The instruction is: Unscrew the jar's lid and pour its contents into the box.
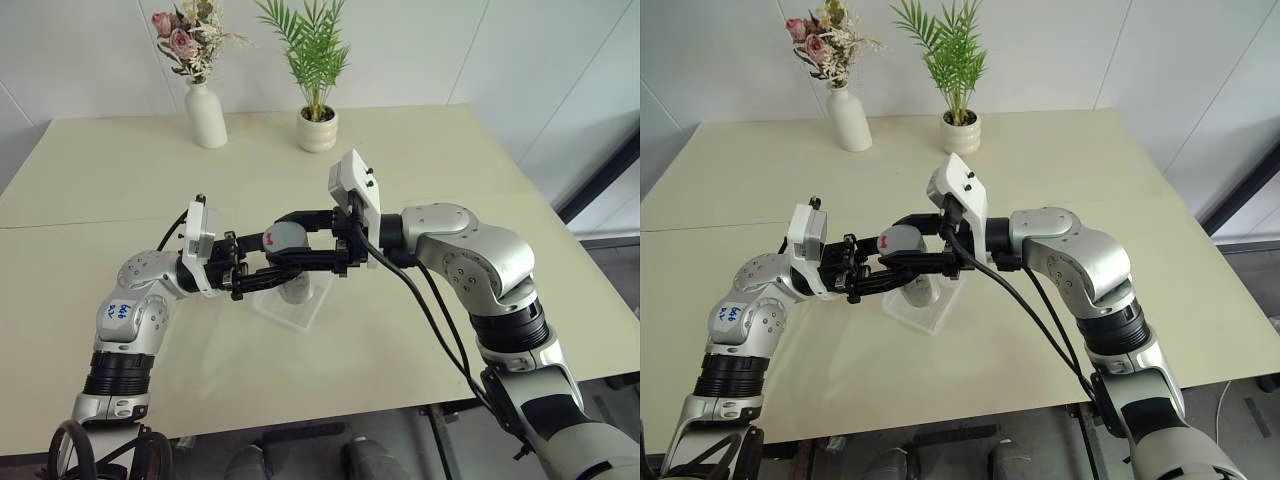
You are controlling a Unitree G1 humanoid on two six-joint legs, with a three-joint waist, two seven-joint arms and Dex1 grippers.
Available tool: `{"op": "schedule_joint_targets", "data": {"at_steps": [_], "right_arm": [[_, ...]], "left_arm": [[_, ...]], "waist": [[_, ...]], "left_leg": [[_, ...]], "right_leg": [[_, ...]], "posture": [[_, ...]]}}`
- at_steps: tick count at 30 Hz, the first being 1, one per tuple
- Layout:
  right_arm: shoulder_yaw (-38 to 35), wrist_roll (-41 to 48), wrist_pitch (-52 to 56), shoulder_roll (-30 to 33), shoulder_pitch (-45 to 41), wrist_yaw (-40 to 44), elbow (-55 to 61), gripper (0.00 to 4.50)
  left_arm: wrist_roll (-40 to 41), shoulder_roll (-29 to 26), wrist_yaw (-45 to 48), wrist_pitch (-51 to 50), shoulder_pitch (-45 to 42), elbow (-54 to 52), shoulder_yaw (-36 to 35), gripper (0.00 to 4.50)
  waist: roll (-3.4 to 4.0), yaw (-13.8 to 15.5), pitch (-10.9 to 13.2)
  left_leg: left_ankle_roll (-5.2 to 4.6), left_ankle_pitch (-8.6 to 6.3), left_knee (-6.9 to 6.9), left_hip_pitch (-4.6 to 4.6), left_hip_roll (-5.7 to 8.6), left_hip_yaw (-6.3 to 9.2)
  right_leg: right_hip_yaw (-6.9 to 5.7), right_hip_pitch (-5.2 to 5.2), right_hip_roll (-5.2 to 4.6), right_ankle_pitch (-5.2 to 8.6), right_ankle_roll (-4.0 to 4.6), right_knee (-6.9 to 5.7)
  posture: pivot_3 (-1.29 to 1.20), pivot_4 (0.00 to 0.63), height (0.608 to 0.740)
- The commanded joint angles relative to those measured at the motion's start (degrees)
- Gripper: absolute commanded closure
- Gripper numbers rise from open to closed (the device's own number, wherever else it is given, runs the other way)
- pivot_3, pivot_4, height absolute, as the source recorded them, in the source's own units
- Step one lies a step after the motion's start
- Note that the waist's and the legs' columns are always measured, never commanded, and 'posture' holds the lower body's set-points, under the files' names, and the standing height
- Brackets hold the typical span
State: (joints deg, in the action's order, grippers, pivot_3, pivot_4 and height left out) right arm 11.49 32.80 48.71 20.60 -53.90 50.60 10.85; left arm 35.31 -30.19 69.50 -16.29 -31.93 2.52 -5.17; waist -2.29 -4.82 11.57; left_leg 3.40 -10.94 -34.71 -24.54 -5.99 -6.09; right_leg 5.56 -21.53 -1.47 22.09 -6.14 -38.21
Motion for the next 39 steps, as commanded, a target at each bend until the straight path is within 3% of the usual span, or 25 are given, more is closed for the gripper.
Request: {"op": "schedule_joint_targets", "data": {"at_steps": [1,9,17,26,34,39], "right_arm": [[-1.26,0.24,-1.18,-0.22,-1.57,0.02,0.54,1.48],[-1.47,0.55,-1.50,-0.66,-1.44,0.18,0.74,1.48],[-6.72,4.99,-4.84,-2.77,-2.99,2.36,0.70,1.48],[-8.92,4.11,-9.47,1.65,-3.55,6.87,-2.49,1.48],[-17.26,0.19,-12.25,13.07,7.37,3.71,-5.97,1.48],[-21.02,-2.04,-15.04,16.57,17.44,1.73,-6.30,1.48]], "left_arm": [[0.34,-0.30,0.28,0.23,0.01,-2.02,-0.18,2.05],[0.43,-0.53,0.38,0.11,0.29,-2.27,-0.32,2.05],[0.52,-1.84,1.64,-1.29,1.08,-2.89,0.21,2.05],[0.63,-2.87,2.40,-1.65,1.32,-2.85,0.17,2.05],[0.96,-4.65,1.33,-1.51,1.09,-3.02,-2.21,2.05],[1.01,-5.60,1.01,-1.83,0.85,-2.71,-3.06,2.05]], "waist": [[0.00,-0.01,0.00],[0.00,-0.01,0.00],[0.00,-0.04,0.00],[0.00,0.02,0.00],[0.00,0.24,0.00],[0.00,0.01,0.00]], "left_leg": [[0.00,0.00,0.00,0.00,0.00,0.00],[0.00,0.00,0.00,0.00,0.00,0.00],[0.00,0.00,0.01,0.00,0.00,-0.01],[-0.03,-0.04,-0.01,0.00,0.01,-0.01],[-0.01,-0.06,0.03,-0.02,0.02,-0.01],[0.01,-0.06,0.07,-0.02,0.02,-0.06]], "right_leg": [[0.00,0.00,0.00,0.00,0.00,0.00],[0.00,0.00,0.00,0.00,0.00,0.00],[0.01,0.00,0.00,0.00,0.00,0.01],[0.00,0.00,-0.01,0.00,0.00,0.00],[0.00,0.05,-0.04,0.00,0.00,0.20],[0.05,0.04,-0.02,0.01,-0.03,0.28]], "posture": [[0.00,0.150,0.740],[0.00,0.150,0.740],[0.00,0.150,0.740],[0.00,0.150,0.740],[0.00,0.150,0.740],[0.00,0.150,0.740]]}}
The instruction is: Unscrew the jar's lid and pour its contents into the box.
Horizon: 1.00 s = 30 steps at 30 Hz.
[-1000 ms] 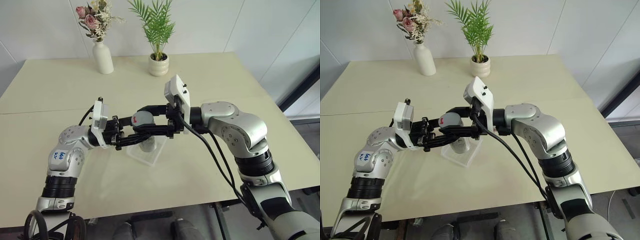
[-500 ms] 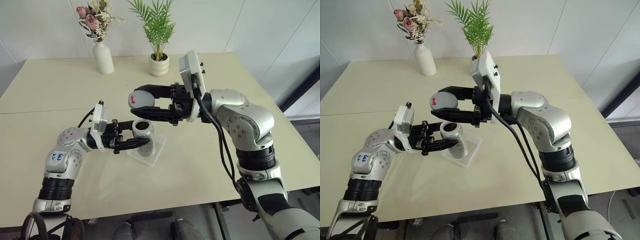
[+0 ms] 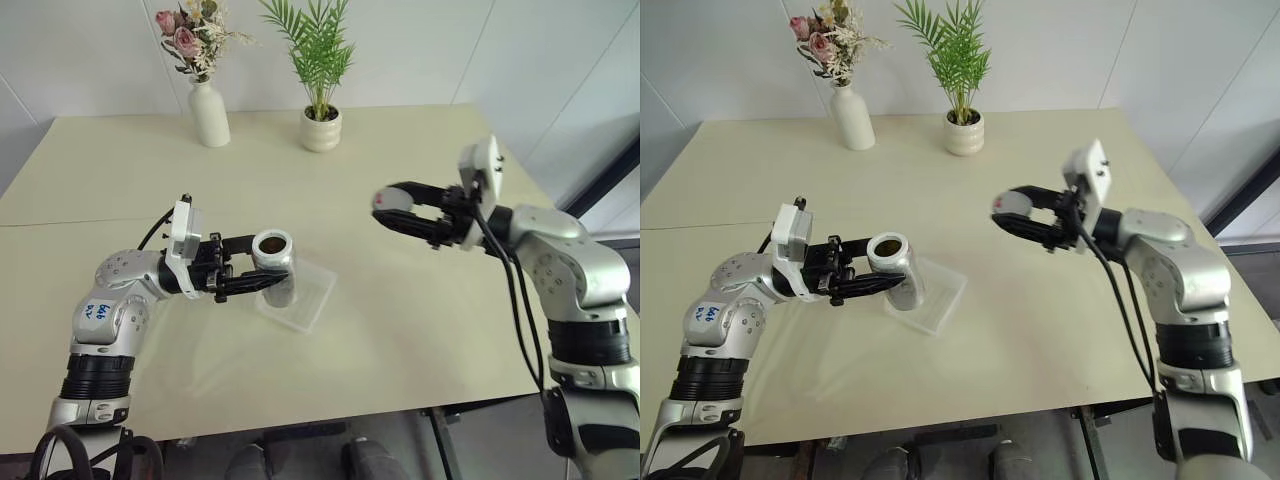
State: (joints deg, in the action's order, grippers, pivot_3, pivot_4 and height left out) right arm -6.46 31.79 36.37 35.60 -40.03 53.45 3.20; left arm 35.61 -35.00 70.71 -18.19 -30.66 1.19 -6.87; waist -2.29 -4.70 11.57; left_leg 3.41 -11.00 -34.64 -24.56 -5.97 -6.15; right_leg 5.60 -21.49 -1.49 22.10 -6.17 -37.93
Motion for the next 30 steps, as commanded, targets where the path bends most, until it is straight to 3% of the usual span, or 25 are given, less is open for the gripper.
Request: {"op": "schedule_joint_targets", "data": {"at_steps": [1,12,20,23,25,30], "right_arm": [[-3.57,-2.11,-3.97,1.62,6.19,-1.99,0.86,1.48],[-4.34,-8.38,-15.08,-3.05,20.72,-8.56,-6.38,1.48],[-3.18,-11.00,-20.46,-4.79,22.26,-9.06,-10.00,1.48],[-4.10,-9.73,-18.68,-5.28,22.25,-9.70,-10.43,0.83],[-4.58,-8.78,-18.02,-4.83,22.38,-8.95,-9.64,0.15],[-6.27,-6.28,-15.85,-2.25,22.69,-7.28,-5.87,0.04]], "left_arm": [[0.61,-0.93,-0.40,0.01,-0.61,-1.24,-1.49,2.05],[0.61,-1.57,-1.14,-0.68,-1.58,-0.03,-2.22,2.05],[0.85,-1.68,-1.43,-1.29,-2.12,0.53,-2.36,2.05],[0.96,-1.82,-1.58,-1.58,-2.20,0.56,-2.61,2.05],[1.05,-1.95,-1.73,-1.90,-2.20,0.52,-2.82,2.05],[1.37,-2.12,-2.32,-2.48,-2.26,0.55,-3.70,2.05]], "waist": [[0.00,-0.14,0.00],[0.00,-0.08,0.00],[0.01,-0.11,0.00],[0.01,-0.06,0.00],[0.01,-0.06,0.00],[0.01,-0.04,0.00]], "left_leg": [[0.00,0.00,0.02,0.01,0.00,-0.01],[0.00,-0.01,-0.29,0.05,0.02,-0.11],[-0.04,-0.03,-0.40,0.09,0.06,-0.15],[-0.04,-0.03,-0.39,0.09,0.06,-0.15],[-0.04,-0.03,-0.39,0.09,0.06,-0.16],[-0.04,-0.03,-0.41,0.09,0.06,-0.16]], "right_leg": [[0.02,0.00,0.02,0.00,0.00,-0.01],[0.18,0.10,0.04,-0.13,-0.26,-0.09],[0.28,0.16,0.03,-0.21,-0.38,-0.10],[0.28,0.16,0.03,-0.21,-0.38,-0.09],[0.29,0.16,0.03,-0.21,-0.38,-0.09],[0.29,0.16,0.03,-0.21,-0.39,-0.10]], "posture": [[0.00,0.150,0.740],[0.00,0.150,0.740],[0.00,0.150,0.740],[0.00,0.150,0.740],[0.00,0.150,0.740],[0.00,0.150,0.740]]}}
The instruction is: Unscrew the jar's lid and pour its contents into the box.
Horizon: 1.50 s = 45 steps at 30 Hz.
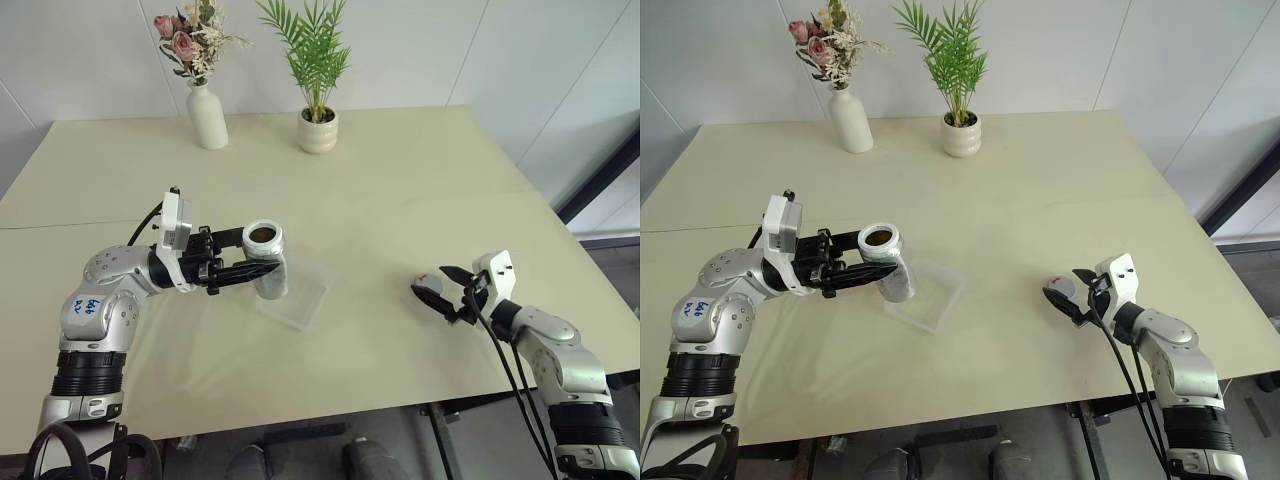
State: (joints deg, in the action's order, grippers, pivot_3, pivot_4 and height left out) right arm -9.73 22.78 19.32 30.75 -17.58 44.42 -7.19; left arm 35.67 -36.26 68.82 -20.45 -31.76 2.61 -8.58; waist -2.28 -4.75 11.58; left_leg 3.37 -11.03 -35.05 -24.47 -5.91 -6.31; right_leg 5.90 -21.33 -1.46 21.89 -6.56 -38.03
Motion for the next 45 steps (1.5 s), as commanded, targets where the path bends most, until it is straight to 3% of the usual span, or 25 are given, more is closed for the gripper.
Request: {"op": "schedule_joint_targets", "data": {"at_steps": [1,8,13,18,25,45], "right_arm": [[-3.20,3.22,1.68,3.30,0.41,2.33,5.49,0.04],[-4.30,9.73,7.82,11.33,-2.56,8.49,16.27,0.04],[0.90,9.86,8.92,14.44,-9.23,13.94,19.47,0.04],[4.17,11.60,9.05,14.45,-16.56,19.18,19.59,0.04],[10.30,11.38,11.08,14.22,-19.56,25.30,20.35,0.04],[11.99,10.27,11.51,10.23,-19.80,21.46,20.54,0.04]], "left_arm": [[1.49,-0.86,-0.56,-0.41,-1.19,-0.89,-2.21,2.05],[1.60,-1.72,-1.27,-0.89,-0.93,-1.54,-4.03,2.05],[0.32,-2.74,-1.62,0.81,-0.70,-1.45,-4.79,2.05],[-0.96,-5.19,-0.64,2.76,-0.60,-0.11,-5.01,2.05],[-4.57,-8.63,-0.31,5.68,-1.24,3.01,-4.34,2.05],[-15.22,-8.68,-2.08,21.44,-7.75,12.80,-1.91,2.05]], "waist": [[0.00,0.03,0.00],[0.00,-0.08,0.00],[0.01,-0.06,0.00],[0.01,-0.01,0.01],[0.01,0.03,0.01],[0.01,-0.02,0.01]], "left_leg": [[0.00,0.00,0.00,0.00,0.00,0.00],[-0.02,-0.01,0.01,0.02,-0.02,0.00],[-0.04,-0.02,-0.02,0.03,-0.01,-0.04],[-0.10,-0.06,0.01,0.00,0.00,-0.08],[-0.17,-0.13,-0.01,0.00,-0.02,-0.17],[-0.23,-0.17,-0.09,0.01,-0.04,-0.39]], "right_leg": [[0.01,0.00,0.00,0.00,-0.01,0.00],[0.02,0.02,0.02,-0.01,-0.01,0.01],[0.07,0.00,0.01,-0.03,-0.04,-0.01],[0.09,-0.03,-0.02,-0.03,-0.04,0.05],[0.12,-0.06,-0.03,-0.02,-0.03,0.08],[0.27,-0.14,-0.04,-0.03,-0.05,0.01]], "posture": [[0.00,0.150,0.740],[0.00,0.150,0.740],[0.00,0.150,0.740],[0.00,0.150,0.740],[0.00,0.150,0.740],[0.00,0.150,0.740]]}}
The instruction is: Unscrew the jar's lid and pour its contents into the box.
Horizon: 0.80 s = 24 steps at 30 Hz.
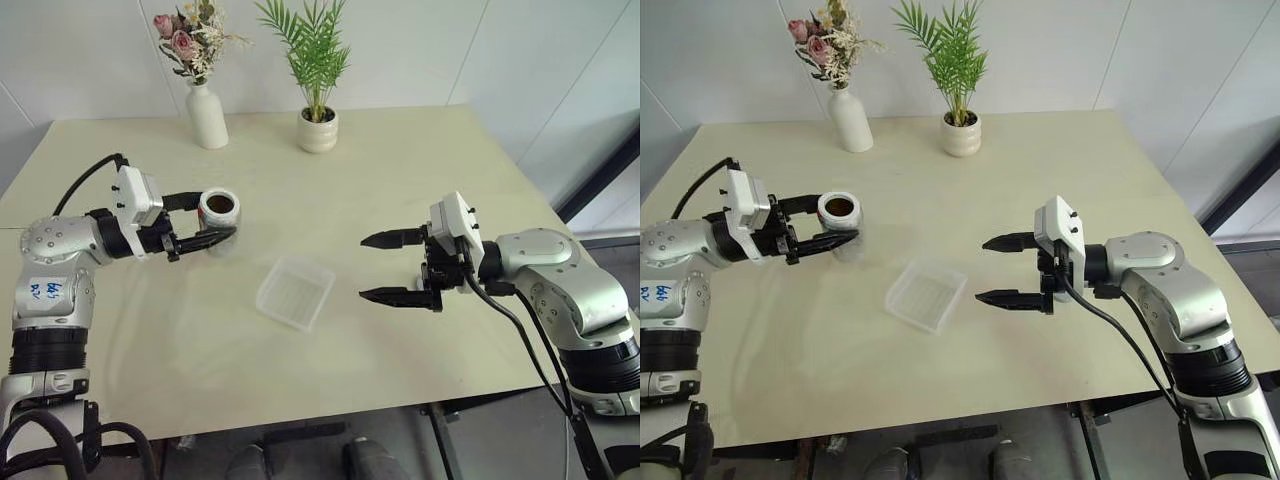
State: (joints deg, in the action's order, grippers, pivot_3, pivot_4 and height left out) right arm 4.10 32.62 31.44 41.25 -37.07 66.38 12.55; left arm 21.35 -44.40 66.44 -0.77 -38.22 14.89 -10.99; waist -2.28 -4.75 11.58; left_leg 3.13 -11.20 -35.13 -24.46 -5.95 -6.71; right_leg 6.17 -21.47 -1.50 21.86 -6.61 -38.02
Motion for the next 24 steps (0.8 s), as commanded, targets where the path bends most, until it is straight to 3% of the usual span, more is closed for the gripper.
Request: {"op": "schedule_joint_targets", "data": {"at_steps": [1,6,10,13,16,21,24], "right_arm": [[-1.95,0.56,-0.53,-0.29,-0.11,-0.72,0.92,0.04],[-2.26,0.93,-0.32,-0.34,0.46,-1.57,1.11,0.04],[-2.76,1.17,-0.38,-0.42,0.86,-2.15,0.98,0.04],[-3.18,1.40,-0.49,-0.82,1.28,-2.66,0.93,0.04],[-3.47,1.30,-0.91,-1.60,1.85,-3.63,1.02,0.04],[-4.19,1.22,-1.16,-3.29,1.80,-5.39,0.41,0.04],[-4.53,1.14,-1.44,-4.00,0.93,-5.73,-0.71,0.04]], "left_arm": [[-0.68,-0.14,0.37,1.59,-1.25,0.41,0.76,2.05],[-2.31,0.91,-0.89,3.76,-2.49,1.78,1.96,2.05],[-10.01,0.91,-9.03,12.58,-14.32,11.07,3.10,2.05],[-18.30,-0.46,-12.30,24.76,-24.38,19.87,7.02,2.05],[-30.67,-2.09,-13.93,43.31,-32.23,25.11,15.20,2.05],[-44.23,0.85,-20.27,73.74,-41.00,26.03,23.75,2.05],[-48.67,2.62,-24.16,83.39,-41.78,27.28,25.36,2.05]], "waist": [[0.00,-0.04,0.00],[0.00,0.03,0.00],[-0.12,0.29,0.07],[-0.20,0.54,0.11],[-0.18,0.58,0.10],[-0.18,0.86,0.10],[-0.18,1.05,0.10]], "left_leg": [[0.00,0.00,0.01,0.00,-0.01,-0.01],[0.00,0.00,-0.02,0.00,-0.02,-0.02],[-0.01,0.00,-0.14,-0.01,-0.02,-0.01],[-0.07,-0.02,-0.34,-0.06,0.01,0.00],[-0.18,-0.14,-0.35,-0.07,0.05,-0.26],[-0.16,-0.16,-0.38,-0.06,0.01,-0.43],[-0.17,-0.17,-0.39,-0.07,0.00,-0.51]], "right_leg": [[0.00,-0.01,0.01,0.00,0.00,0.00],[0.01,-0.03,0.01,0.00,0.00,-0.02],[0.01,-0.04,0.03,-0.01,-0.01,-0.15],[0.03,-0.04,0.03,-0.06,-0.10,-0.19],[0.22,-0.01,-0.03,-0.13,-0.23,0.04],[0.33,-0.10,-0.03,-0.13,-0.26,0.18],[0.43,-0.12,-0.03,-0.13,-0.26,0.21]], "posture": [[0.00,0.150,0.740],[0.00,0.150,0.740],[0.00,0.150,0.740],[0.00,0.150,0.740],[0.00,0.150,0.740],[0.00,0.150,0.740],[0.00,0.150,0.740]]}}
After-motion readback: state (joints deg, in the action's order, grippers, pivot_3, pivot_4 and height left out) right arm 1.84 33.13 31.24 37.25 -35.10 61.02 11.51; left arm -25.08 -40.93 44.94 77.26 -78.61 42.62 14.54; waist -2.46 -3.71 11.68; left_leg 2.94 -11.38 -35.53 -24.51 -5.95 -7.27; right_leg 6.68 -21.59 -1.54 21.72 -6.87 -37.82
